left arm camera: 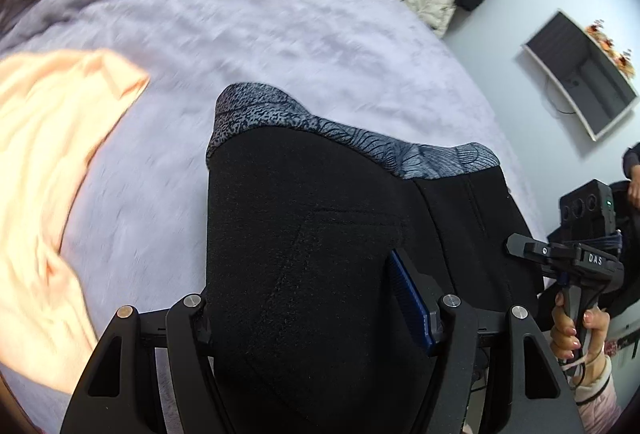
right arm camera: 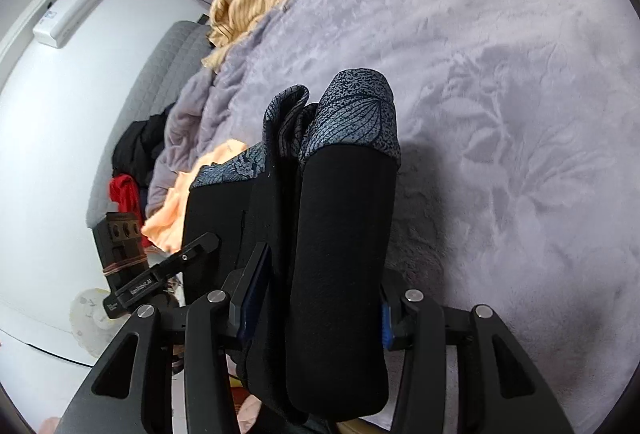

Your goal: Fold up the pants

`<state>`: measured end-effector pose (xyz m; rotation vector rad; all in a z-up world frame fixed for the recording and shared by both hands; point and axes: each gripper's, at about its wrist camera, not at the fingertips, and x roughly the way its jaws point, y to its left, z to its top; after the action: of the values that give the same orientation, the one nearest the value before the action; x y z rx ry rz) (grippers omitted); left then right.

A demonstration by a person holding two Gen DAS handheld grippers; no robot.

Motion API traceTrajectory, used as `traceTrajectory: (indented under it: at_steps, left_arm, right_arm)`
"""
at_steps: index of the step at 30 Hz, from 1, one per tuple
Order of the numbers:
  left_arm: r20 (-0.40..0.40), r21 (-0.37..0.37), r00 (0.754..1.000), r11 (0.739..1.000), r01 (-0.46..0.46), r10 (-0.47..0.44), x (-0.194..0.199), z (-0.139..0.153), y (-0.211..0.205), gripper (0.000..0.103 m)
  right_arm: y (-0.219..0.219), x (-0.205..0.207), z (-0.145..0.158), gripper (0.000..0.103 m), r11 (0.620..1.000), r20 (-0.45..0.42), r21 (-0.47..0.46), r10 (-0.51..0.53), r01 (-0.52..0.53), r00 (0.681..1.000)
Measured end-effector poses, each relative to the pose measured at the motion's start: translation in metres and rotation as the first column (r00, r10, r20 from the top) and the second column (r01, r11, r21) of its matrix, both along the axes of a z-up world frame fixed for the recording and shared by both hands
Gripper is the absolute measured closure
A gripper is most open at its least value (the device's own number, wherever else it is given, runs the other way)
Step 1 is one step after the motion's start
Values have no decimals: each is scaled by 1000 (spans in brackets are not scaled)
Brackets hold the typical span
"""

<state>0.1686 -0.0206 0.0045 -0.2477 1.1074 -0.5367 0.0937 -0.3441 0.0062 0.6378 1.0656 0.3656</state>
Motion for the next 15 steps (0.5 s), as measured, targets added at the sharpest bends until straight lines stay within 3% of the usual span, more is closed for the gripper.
traceTrajectory:
  at_steps: [2, 4, 9, 10, 12, 13, 15]
  left_arm:
    - [3, -22, 999, 999, -35, 35, -5, -11, 13, 28]
    - [50, 26, 995, 996, -82, 81, -8, -10, 18, 22]
    - [169, 158, 979, 978, -138, 111, -16, 8, 23, 22]
    - [202, 185, 973, 971, -150, 112, -21, 11, 39, 22]
    - [263, 205, 959, 965, -161, 104, -26, 21, 54, 22]
    - [278, 201, 955, 967, -159, 100, -25, 24, 58, 22]
    - [284, 190, 955, 972, -141, 83, -23, 33, 54, 22]
  right_arm:
    - [7, -1, -7, 45, 997, -4, -80, -14, 14, 1000]
    - [8, -5, -8, 37, 989, 9, -145, -32, 33, 999]
    - [-5, -28, 4, 35, 944, 45, -312, -100, 109, 994]
    - [-10, -31, 8, 35, 937, 56, -327, -115, 127, 992]
    - [-16, -43, 21, 46, 935, 97, -319, -131, 156, 987]
    - [-21, -48, 27, 59, 937, 115, -313, -127, 157, 985]
    - [-13, -51, 42, 63, 936, 159, -316, -108, 155, 981]
